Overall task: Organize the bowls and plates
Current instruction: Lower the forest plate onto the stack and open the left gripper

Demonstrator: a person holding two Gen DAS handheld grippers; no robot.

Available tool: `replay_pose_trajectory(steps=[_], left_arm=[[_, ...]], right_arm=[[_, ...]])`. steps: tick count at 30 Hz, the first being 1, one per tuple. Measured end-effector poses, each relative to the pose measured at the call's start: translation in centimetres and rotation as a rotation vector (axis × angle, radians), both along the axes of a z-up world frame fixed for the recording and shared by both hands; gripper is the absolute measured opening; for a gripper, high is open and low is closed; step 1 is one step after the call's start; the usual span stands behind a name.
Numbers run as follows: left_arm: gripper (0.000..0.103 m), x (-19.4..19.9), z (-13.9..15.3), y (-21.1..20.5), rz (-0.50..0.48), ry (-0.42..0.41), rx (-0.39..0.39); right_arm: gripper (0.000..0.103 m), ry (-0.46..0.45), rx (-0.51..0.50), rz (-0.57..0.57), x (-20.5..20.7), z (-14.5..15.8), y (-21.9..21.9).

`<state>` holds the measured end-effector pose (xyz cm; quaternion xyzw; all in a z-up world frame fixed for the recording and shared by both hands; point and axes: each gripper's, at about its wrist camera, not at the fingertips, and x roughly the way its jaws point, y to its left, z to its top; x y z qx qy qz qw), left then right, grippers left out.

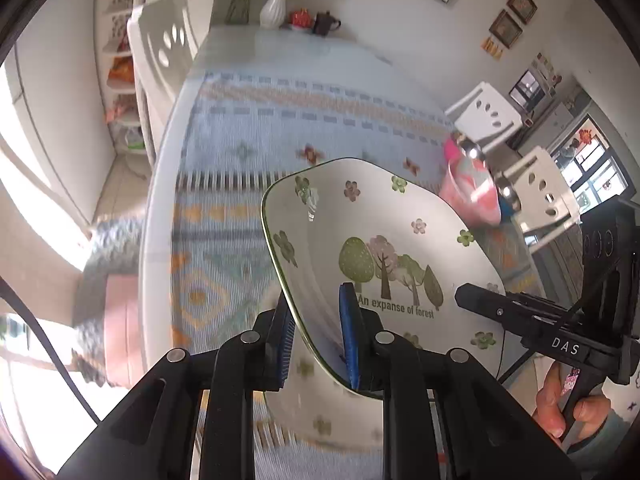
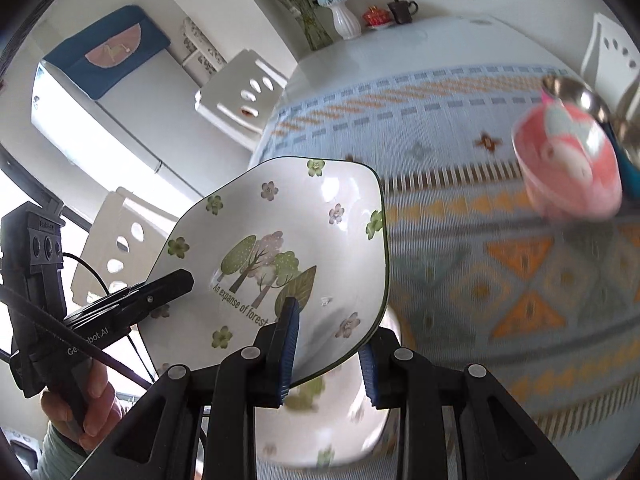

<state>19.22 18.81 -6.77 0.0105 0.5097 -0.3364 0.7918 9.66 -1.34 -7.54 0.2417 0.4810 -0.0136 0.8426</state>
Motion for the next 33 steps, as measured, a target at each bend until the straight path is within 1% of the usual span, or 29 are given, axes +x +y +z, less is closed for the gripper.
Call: replay_pose_trajectory(steps=[6, 11, 14, 18, 21, 24, 30, 33], left_arm=[[0.018, -2.3, -2.9, 0.9, -0.012, 0.062, 0.021], [0.018, -3.0, -4.1, 1.1, -0.017, 0.077, 0.026], [0.017, -3.0, -4.7, 1.2, -0.025, 0.087, 0.036], [0.018, -2.9, -5.1, 1.5, -0.029, 0.102, 0.037], [0.018, -2.9, -5.3, 1.5, -0.026, 0.110, 0.059], [0.018, -3.3, -5.1, 1.7, -0.046, 0.088, 0.081], [0.018, -3.0, -4.9, 2.6, -0.026, 0.107, 0.072], [0.018, -3.1, -3.9, 3.1, -0.023, 0.083, 0.043]], right_arm=[[0.027, 0.072, -0.003, 0.002, -3.0, -2.4, 1.4], [0.027, 0.104, -0.019, -0.003, -3.9, -3.6, 1.7], [0.027, 0.115, -0.026, -0.009, -3.7, -4.1, 1.8], [0.027, 0.119, -0.050, -0.011, -3.9, -4.5, 2.4], [0.027, 0.126, -0.031, -0.017, -3.9, -4.8, 2.6], [0.027, 0.134, -0.045, -0.009, -3.8, -4.8, 2.9], [0.027, 0.146, -0.043, 0.006, -3.9, -4.8, 3.3], [0.028, 0.145, -0.045, 0.002, -3.9, -4.8, 3.3]])
